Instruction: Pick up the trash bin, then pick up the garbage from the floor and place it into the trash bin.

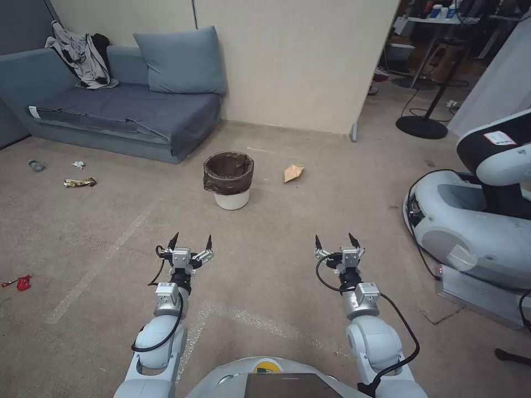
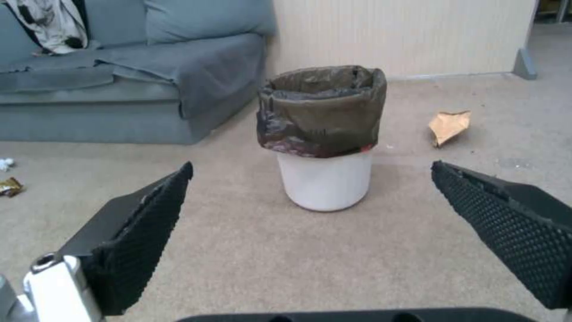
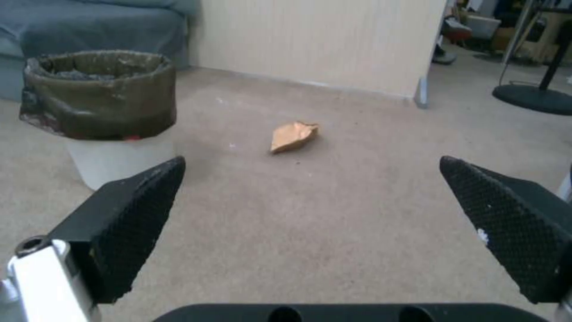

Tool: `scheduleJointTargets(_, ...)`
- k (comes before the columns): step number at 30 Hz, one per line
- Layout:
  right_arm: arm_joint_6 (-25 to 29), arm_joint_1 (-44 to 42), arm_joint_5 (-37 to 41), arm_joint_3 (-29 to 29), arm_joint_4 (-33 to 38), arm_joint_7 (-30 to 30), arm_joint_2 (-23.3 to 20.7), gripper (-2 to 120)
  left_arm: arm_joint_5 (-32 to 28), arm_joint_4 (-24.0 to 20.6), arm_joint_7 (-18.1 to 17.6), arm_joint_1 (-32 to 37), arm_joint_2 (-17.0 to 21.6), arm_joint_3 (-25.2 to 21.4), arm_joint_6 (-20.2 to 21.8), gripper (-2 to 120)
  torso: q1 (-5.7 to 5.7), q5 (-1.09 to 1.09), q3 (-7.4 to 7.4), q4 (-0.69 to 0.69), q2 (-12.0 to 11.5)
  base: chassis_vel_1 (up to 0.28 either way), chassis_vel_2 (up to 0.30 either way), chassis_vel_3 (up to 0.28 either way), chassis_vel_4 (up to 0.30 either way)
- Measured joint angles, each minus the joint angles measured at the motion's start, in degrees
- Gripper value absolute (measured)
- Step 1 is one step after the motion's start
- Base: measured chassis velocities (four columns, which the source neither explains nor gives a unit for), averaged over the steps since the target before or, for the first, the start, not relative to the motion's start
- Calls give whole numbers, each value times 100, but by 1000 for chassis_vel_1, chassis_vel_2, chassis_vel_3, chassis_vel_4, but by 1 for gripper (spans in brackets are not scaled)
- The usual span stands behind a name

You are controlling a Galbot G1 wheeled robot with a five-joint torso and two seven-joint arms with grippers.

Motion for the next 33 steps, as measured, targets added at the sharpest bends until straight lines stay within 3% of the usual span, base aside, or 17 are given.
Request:
scheduleJointTargets(4, 0, -6, 5, 5, 1, 0, 1, 100, 7, -47, -22, 46, 0, -4, 17, 100, 0, -1, 0, -1, 0, 0, 0, 0, 0)
scheduleJointTargets(8, 60, -340, 234, 359, 374, 90, 70, 100, 95, -579, -262, 458, -3, -93, 228, 100, 0, 2, 0, 3, 0, 0, 0, 0, 0)
scheduleJointTargets(12, 240, -1153, 790, 1205, 1257, 332, 246, 100, 232, -1368, -629, 1075, -9, -200, 552, 100, 0, 0, -1, -3, 0, 0, 0, 0, 0)
scheduleJointTargets(15, 254, -1316, 902, 1378, 1450, 379, 270, 100, 276, -1620, -745, 1273, -11, -237, 658, 100, 0, -4, -1, -6, 0, 0, 0, 0, 0)
scheduleJointTargets(17, 191, -1422, 977, 1482, 1606, 386, 254, 100, 343, -1997, -917, 1559, -14, -302, 807, 100, 0, 4, -1, 3, 0, 0, 0, 0, 0)
scheduleJointTargets(19, 140, -1435, 984, 1493, 1634, 381, 238, 100, 359, -2171, -892, 1656, -13, -301, 988, 100, 0, -3, -1, 2, 0, 0, 0, 0, 0)
scheduleJointTargets(33, -236, -1448, 966, 1486, 1658, 268, 190, 100, 373, -2264, -815, 1712, -13, -317, 1155, 100, 0, 0, 0, 0, 0, 0, 0, 0, 0)
